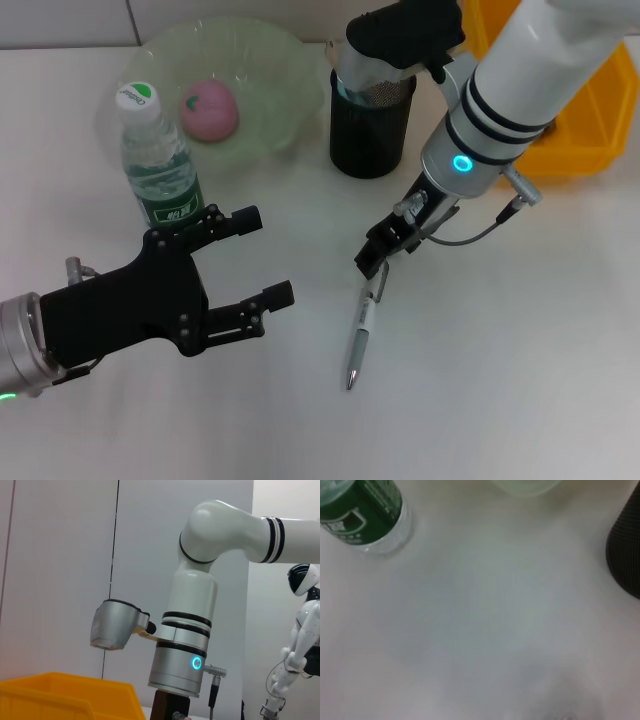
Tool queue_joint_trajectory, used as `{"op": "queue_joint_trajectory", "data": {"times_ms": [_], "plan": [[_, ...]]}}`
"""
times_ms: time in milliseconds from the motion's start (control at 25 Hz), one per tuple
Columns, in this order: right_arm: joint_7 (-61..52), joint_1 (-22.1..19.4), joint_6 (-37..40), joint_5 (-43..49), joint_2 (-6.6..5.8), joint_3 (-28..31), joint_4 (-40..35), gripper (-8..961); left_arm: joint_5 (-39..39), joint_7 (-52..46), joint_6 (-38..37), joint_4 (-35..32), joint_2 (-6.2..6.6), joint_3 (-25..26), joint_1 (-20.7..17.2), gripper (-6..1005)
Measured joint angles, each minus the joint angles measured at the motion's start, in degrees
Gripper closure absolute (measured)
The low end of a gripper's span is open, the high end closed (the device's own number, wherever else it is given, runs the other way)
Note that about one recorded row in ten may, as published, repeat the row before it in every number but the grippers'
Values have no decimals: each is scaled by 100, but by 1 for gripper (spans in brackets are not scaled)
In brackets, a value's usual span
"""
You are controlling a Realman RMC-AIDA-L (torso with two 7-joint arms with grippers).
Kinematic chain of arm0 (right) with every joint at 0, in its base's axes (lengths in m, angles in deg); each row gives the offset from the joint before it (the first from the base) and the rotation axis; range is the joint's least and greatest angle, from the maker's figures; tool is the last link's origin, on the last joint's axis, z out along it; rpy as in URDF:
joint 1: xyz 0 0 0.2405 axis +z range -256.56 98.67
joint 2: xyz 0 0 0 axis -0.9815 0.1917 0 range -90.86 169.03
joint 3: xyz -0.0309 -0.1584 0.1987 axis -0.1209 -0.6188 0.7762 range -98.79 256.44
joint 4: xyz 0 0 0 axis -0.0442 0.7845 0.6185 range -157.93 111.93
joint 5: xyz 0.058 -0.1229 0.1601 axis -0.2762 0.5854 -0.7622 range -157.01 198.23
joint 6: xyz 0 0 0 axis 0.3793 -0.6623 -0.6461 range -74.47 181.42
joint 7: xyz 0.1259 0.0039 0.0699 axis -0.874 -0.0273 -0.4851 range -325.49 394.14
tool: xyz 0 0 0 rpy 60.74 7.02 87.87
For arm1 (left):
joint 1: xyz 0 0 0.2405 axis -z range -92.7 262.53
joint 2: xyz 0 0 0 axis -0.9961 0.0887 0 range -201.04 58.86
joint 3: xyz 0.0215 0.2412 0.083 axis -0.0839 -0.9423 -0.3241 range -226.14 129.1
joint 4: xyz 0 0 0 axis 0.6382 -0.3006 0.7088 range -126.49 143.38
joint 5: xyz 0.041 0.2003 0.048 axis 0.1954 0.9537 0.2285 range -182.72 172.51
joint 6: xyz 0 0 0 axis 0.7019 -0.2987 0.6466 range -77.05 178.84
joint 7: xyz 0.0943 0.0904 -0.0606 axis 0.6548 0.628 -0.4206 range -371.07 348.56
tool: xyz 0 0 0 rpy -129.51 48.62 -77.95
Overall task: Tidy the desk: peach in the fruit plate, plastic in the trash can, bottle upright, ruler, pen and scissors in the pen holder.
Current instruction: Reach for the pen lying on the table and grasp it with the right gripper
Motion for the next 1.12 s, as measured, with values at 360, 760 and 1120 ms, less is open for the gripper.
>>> {"op": "queue_joint_trajectory", "data": {"times_ms": [360,760,1120], "plan": [[0,3,-83,0,0,-22,101,423,0,13,0,11,0,0,3,164],[0,11,-139,-147,0,-42,122,447,-1,14,14,-11,0,0,3,164],[1,145,-240,-459,-1,-426,273,444,0,14,23,-13,4,0,20,164]]}}
